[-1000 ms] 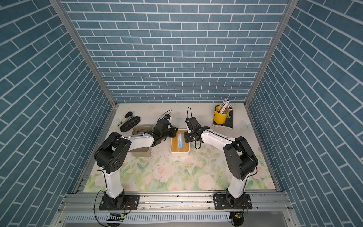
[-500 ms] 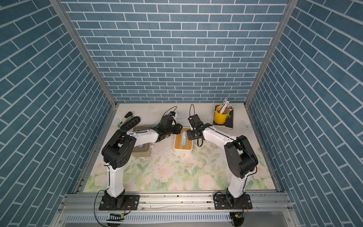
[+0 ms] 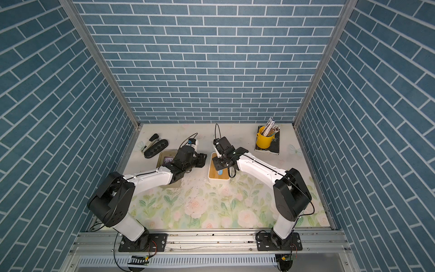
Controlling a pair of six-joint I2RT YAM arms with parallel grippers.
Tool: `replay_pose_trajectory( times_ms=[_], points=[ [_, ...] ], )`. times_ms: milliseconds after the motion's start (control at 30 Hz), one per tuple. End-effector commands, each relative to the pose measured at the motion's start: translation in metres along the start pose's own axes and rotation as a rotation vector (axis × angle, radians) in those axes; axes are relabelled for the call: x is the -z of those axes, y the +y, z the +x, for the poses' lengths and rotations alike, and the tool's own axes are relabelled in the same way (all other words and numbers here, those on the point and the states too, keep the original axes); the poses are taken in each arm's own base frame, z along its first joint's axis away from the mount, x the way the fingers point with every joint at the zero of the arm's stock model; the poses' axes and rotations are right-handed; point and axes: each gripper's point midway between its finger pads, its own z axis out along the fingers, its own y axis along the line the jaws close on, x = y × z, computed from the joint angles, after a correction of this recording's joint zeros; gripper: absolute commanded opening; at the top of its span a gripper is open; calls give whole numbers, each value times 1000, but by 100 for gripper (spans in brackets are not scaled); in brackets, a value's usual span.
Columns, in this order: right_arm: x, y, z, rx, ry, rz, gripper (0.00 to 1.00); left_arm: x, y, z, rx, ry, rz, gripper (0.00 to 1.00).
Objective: Put the tissue paper into the tissue box
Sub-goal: Pull the paper towel from the tissue box.
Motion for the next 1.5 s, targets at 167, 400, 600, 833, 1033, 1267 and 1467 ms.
replay_pose_trajectory(
  times_ms=[167,400,600,833,1033,1267,1467],
  points=[
    [-15,5,21,-30,69,12,35,-17,8,23,3,51,-8,50],
    [-30,-5,35,-32,106,61,35,-20,9,26,-2,57,-7,50],
    [-42,-5,44,-38,125,53,35,-20,9,27,-3,58,-6,50],
    [-50,-9,47,-49,129,44,34,-20,8,27,-5,57,-1,50],
    [-58,-12,54,-61,142,31,28,-20,8,28,-7,59,-2,50],
    [-57,-22,58,-82,135,37,16,-20,8,28,-8,61,-2,50],
    [-48,-33,57,-98,119,50,8,-21,8,28,-8,62,-1,49]
  ],
)
